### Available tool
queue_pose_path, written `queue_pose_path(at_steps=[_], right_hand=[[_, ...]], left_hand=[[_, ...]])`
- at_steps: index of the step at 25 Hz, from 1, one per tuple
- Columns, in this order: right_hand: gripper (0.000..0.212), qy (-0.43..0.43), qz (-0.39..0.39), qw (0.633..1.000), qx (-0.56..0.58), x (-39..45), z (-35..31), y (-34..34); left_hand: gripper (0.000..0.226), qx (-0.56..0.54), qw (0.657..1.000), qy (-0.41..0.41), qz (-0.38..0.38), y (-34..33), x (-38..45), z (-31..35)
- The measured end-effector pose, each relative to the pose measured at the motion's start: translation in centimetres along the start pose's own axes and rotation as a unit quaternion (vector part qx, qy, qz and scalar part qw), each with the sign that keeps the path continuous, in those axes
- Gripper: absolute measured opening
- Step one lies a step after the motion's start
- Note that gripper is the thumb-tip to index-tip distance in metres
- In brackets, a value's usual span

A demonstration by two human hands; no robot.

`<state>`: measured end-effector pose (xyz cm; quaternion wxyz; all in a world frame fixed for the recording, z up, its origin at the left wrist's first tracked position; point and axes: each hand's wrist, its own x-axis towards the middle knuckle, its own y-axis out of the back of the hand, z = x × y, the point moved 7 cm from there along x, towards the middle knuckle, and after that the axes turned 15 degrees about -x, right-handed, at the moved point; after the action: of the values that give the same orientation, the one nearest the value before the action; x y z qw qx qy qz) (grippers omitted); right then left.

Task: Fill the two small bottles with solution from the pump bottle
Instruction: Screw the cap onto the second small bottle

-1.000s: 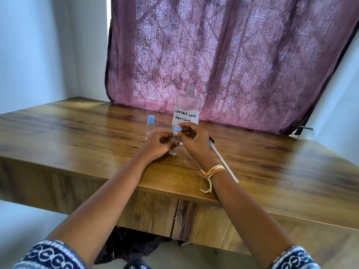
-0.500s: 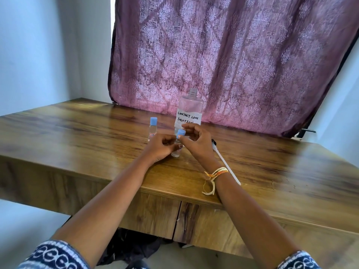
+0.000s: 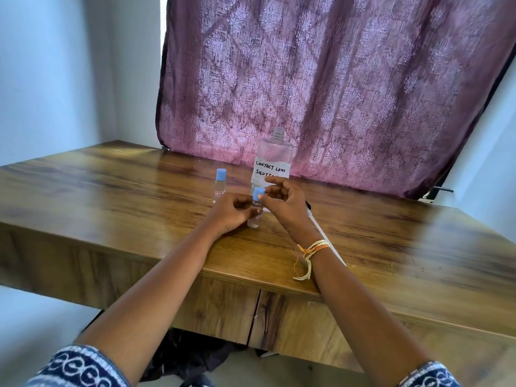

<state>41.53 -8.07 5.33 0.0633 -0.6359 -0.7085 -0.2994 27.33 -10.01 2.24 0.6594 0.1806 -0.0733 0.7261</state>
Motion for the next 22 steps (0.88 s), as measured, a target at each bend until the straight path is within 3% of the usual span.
queue_pose_path(at_steps=[5, 10, 15, 22], right_hand=[[0.052, -0.01, -0.06, 0.996, 0.062, 0.04, -0.14, -0.65], [0.054, -0.017, -0.02, 1.0, 0.01, 0.05, 0.09, -0.19], [0.056, -0.02, -0.057, 0.997, 0.046, 0.32, 0.22, -0.54], [0.055, -0.022, -0.034, 0.999, 0.02, 0.23, 0.2, -0.33]], left_hand=[[0.026, 0.002, 1.0, 0.003, -0.003, 0.0, -0.01, 0.0], [0.022, 0.01, 1.0, -0.01, -0.002, 0.08, -0.06, 0.2], [0.024, 0.008, 1.0, 0.0, -0.004, 0.05, 0.04, -0.04], [0.024, 0.003, 1.0, -0.003, -0.006, 0.02, -0.06, 0.1]])
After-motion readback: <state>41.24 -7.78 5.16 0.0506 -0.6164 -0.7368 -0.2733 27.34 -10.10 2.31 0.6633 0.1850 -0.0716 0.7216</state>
